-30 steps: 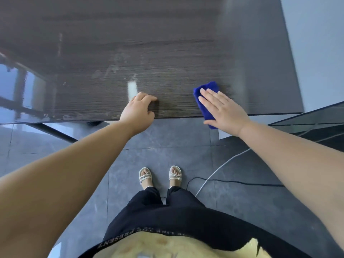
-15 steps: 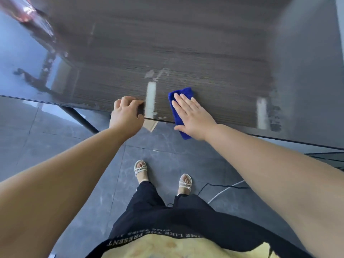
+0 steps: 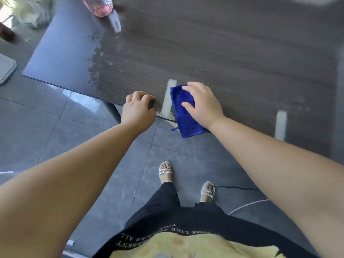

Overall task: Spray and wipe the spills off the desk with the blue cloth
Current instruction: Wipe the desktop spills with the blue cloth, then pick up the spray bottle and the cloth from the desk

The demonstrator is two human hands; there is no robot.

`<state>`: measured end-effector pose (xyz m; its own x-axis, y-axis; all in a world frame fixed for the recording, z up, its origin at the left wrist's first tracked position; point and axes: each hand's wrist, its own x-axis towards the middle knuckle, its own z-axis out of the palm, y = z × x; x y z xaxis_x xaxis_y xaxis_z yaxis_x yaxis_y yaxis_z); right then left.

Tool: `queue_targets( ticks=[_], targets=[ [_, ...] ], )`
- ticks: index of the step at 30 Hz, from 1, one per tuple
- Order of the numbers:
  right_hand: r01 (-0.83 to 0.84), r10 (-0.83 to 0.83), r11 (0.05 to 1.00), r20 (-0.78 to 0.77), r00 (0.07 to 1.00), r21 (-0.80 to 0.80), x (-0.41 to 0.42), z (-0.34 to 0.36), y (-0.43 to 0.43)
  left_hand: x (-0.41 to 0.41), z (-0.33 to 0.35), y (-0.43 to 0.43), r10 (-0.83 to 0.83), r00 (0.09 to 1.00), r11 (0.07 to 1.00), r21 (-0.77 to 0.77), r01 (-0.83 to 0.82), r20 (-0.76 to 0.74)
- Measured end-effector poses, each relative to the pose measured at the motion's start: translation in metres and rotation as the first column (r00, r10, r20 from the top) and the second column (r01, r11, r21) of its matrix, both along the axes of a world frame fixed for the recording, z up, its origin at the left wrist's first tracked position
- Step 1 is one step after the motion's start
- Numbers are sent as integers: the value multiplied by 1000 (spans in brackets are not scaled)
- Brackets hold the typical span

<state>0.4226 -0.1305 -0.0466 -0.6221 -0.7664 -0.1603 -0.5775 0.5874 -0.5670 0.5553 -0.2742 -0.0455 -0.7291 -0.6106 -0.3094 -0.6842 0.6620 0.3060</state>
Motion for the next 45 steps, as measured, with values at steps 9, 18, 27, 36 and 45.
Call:
queue_targets(
  ticks=[9, 18, 27, 36, 45],
  targets=[
    [298, -355, 873, 85, 931, 386, 4, 8, -23, -10, -1, -22, -60, 998, 997, 48, 61, -38],
    [194, -244, 967, 373, 895, 167, -11, 37, -66, -8, 13, -53, 53, 998, 975, 217, -44, -35],
    [533, -402, 845, 695, 596, 32, -69, 46, -131, -52, 30, -119, 425, 901, 863, 343, -372, -91],
    [611, -449, 790, 729, 516, 54, -103, 43, -193, -97, 36, -212, 609, 767, 778, 337, -530, -200],
    [717, -526, 692, 741, 418, 86, -127, 34, -248, -148, 31, -308, 626, 709, 761, 454, -464, -325]
  ],
)
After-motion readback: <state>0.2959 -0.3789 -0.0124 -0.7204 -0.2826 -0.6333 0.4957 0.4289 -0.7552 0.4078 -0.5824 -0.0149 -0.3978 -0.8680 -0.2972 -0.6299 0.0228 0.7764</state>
